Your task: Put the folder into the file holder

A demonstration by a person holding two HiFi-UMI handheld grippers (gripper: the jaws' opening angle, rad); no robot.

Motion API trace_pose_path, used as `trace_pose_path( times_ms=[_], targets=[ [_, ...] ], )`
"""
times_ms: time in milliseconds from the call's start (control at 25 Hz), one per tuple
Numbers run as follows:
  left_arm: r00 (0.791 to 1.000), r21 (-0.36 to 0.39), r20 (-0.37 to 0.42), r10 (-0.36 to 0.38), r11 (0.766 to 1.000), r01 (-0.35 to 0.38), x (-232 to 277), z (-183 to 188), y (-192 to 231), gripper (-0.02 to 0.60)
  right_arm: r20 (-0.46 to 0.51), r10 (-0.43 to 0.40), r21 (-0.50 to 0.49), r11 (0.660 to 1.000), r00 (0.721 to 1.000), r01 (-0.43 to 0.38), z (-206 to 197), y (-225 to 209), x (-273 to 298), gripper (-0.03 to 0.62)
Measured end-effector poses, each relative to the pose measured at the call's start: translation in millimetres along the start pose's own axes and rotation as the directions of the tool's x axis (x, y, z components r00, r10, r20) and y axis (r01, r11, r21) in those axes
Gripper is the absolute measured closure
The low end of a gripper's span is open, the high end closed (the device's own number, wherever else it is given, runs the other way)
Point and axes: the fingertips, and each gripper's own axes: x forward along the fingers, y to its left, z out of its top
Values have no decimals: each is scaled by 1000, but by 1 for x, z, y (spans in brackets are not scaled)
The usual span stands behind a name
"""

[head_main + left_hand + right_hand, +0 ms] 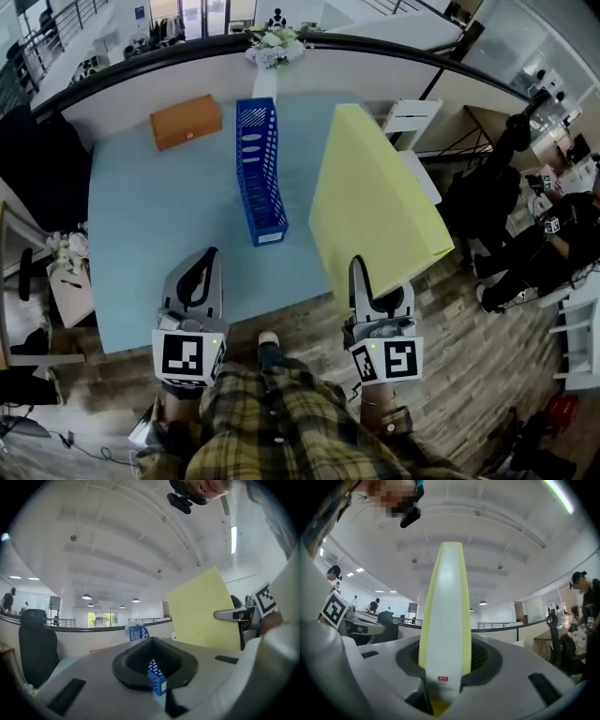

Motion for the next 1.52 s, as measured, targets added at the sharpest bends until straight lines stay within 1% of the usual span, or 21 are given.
trace_pose_path(
  times_ms=[120,280,480,680,960,1200,1520],
  targets=[
    [999,5,-10,41,999,-41,10,0,-6,591,5,43,12,999,999,-43,-4,-13,14,441],
    [996,4,-25,82,997,-82,16,-1,-4,591,8,76,31,997,997,-76,-8,-18,29,441],
    [994,8,-29,110,994,-109,21,0,5,590,13,102,40,994,995,-102,-9,-15,43,439],
    [994,6,-12,107,994,-107,29,2,17,589,26,109,21,994,994,-110,-4,-5,54,440],
    [997,-3,-16,74,997,-74,35,-2,26,591,27,106,5,994,994,-106,-2,12,66,439],
    [998,1,-18,55,999,-55,38,-4,26,591,23,114,8,993,993,-114,-3,22,71,440],
    [998,1,-17,56,998,-56,30,-4,29,591,35,130,21,991,991,-131,-1,37,78,441]
  ],
)
